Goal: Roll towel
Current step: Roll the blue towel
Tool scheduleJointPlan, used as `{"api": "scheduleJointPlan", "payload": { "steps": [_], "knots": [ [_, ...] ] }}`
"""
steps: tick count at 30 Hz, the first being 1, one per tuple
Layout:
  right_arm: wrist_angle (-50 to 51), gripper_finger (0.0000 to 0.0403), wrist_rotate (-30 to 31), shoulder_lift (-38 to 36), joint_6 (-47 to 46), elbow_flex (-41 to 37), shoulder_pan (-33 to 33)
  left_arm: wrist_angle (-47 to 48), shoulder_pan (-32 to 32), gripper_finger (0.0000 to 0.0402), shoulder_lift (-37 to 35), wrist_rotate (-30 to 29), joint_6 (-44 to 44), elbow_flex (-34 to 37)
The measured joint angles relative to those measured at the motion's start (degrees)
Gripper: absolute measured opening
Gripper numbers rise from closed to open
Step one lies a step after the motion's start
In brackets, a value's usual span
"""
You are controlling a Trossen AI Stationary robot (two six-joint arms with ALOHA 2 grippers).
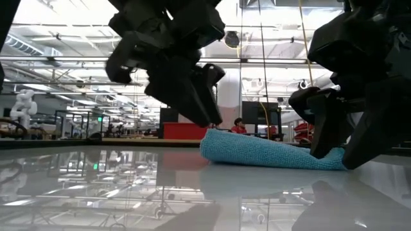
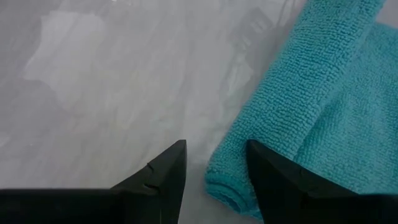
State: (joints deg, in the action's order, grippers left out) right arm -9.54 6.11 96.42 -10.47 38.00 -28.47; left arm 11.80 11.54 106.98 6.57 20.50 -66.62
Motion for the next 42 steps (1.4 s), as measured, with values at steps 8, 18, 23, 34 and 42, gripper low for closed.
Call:
{"api": "scheduleJointPlan", "payload": {
  "steps": [8, 18, 23, 34, 42],
  "knots": [
    [0.0, 0.0160, 0.2, 0.0, -0.2, 0.0, 0.0, -0.4, 0.7, 0.0155, 1.3, 1.6, 1.4, -0.1],
    [0.0, 0.0160, 1.3, 0.0, -1.3, 0.0, 0.0, -2.9, 0.9, 0.0161, 4.9, 2.0, 2.6, 0.0],
    [-0.1, 0.0160, 1.4, 0.0, -2.2, 0.0, 0.0, -3.5, 0.9, 0.0201, 5.8, -1.4, 2.5, -0.1],
    [-0.3, 0.0160, 1.4, 0.0, -3.3, 0.0, 0.0, -2.8, 0.3, 0.0127, 6.9, -4.1, -3.7, -0.2],
    [1.3, 0.0166, 1.8, -4.0, -3.8, -0.2, -0.6, -3.5, -1.0, 0.0016, 7.0, -0.5, -7.5, -0.1]
  ]
}}
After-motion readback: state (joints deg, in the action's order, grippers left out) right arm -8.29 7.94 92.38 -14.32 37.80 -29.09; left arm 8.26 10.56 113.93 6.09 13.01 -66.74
